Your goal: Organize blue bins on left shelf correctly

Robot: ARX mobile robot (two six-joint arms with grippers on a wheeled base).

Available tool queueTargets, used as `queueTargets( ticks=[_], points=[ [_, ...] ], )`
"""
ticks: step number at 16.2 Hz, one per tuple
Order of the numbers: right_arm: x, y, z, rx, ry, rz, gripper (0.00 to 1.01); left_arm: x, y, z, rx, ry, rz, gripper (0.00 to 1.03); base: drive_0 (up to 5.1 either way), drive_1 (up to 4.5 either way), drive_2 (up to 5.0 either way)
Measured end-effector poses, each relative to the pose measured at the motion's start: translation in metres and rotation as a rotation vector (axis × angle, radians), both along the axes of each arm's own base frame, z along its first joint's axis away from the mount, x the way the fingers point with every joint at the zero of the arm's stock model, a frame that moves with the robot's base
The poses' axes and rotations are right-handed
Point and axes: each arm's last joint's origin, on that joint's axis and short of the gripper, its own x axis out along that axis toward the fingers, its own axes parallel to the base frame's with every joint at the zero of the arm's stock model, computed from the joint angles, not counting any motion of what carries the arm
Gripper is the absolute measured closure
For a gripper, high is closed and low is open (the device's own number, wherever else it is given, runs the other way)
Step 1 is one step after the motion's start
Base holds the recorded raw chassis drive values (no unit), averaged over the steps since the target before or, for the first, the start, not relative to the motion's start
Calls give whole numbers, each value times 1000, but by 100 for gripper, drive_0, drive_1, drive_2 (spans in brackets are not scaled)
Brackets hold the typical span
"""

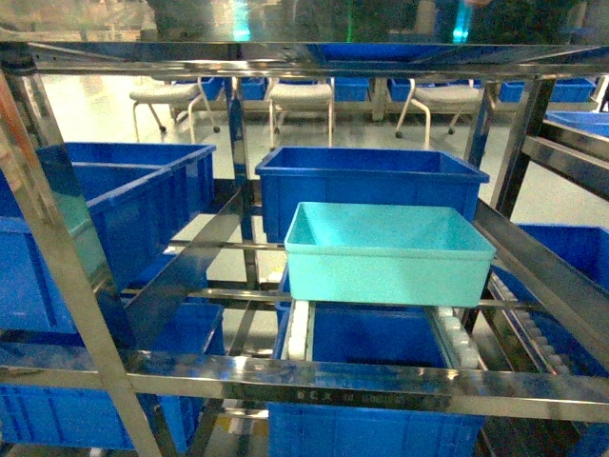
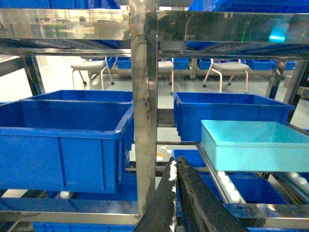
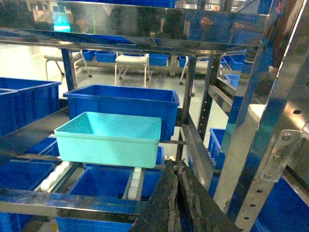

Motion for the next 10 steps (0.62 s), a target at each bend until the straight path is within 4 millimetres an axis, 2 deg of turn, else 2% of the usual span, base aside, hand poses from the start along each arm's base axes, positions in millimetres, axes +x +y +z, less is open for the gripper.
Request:
queueTargets(
  ticks=[2,3,9,10],
  points=[
    [0,0,0,0,0,0,99,0,0,0,0,0,0,100,0,0,0],
    [0,0,0,0,0,0,92,0,0,0,0,0,0,87,0,0,0],
    [0,0,0,0,0,0,13,0,0,0,0,0,0,7,0,0,0],
    [0,0,0,1,0,0,1,0,0,0,1,0,0,4,0,0,0]
  ],
)
